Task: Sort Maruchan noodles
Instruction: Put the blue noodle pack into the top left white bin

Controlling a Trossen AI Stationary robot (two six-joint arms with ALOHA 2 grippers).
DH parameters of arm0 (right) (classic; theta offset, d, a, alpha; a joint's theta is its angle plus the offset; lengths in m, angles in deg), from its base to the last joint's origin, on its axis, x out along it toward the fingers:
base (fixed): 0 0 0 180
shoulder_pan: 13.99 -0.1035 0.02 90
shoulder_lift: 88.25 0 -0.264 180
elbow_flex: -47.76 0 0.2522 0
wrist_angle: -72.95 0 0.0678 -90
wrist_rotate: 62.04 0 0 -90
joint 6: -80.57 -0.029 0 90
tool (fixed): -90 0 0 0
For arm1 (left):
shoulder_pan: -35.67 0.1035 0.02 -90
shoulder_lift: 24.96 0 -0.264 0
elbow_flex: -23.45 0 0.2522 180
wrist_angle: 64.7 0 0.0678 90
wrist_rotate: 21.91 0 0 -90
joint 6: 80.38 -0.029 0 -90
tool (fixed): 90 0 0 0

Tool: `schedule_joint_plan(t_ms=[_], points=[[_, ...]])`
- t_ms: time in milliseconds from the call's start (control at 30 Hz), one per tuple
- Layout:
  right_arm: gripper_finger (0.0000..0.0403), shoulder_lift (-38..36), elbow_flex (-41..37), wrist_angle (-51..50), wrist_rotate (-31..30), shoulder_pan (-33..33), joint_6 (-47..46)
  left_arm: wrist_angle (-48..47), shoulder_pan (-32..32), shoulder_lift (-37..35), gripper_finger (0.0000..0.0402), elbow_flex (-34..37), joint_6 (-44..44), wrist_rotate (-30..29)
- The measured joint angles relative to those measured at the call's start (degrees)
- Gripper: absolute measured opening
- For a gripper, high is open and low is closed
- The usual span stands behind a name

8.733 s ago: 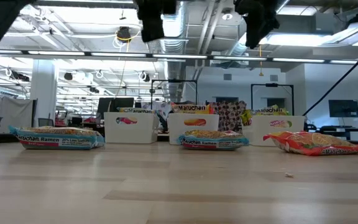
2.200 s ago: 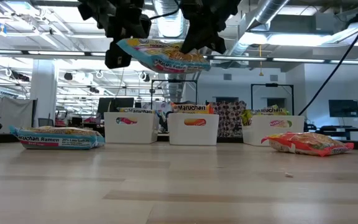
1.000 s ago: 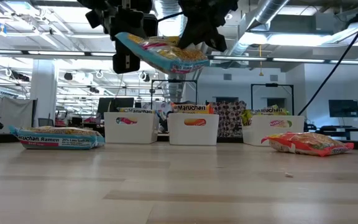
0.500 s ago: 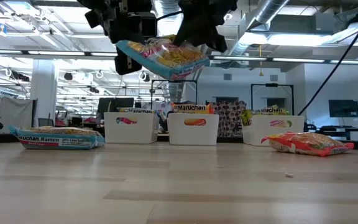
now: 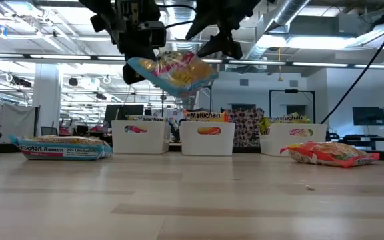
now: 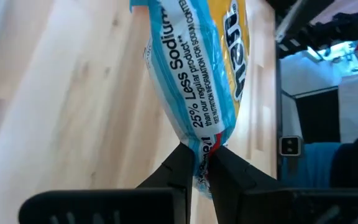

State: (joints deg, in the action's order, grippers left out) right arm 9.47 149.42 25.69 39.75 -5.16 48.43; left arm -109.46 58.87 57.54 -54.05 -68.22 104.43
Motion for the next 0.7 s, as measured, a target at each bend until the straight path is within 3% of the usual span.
schedule_joint_plan(t_ms=[233,400,700], points=[[0.0240,-3.78,0.00,-0.02,0.20,4.10,2.64,-7.17,2.82,0.00,0.0022,-2.22,-6.31,-5.57],[0.0240,-6.08,0.00,-0.12,0.18,7.34,6.04,-15.79,5.80,0.00,0.0022,-7.34,-15.20,-15.06],[0.0240,-6.71,-0.04,-0.55,0.18,12.12,10.38,-22.47,13.67,-0.02,0.0022,-16.46,-34.35,-32.64]])
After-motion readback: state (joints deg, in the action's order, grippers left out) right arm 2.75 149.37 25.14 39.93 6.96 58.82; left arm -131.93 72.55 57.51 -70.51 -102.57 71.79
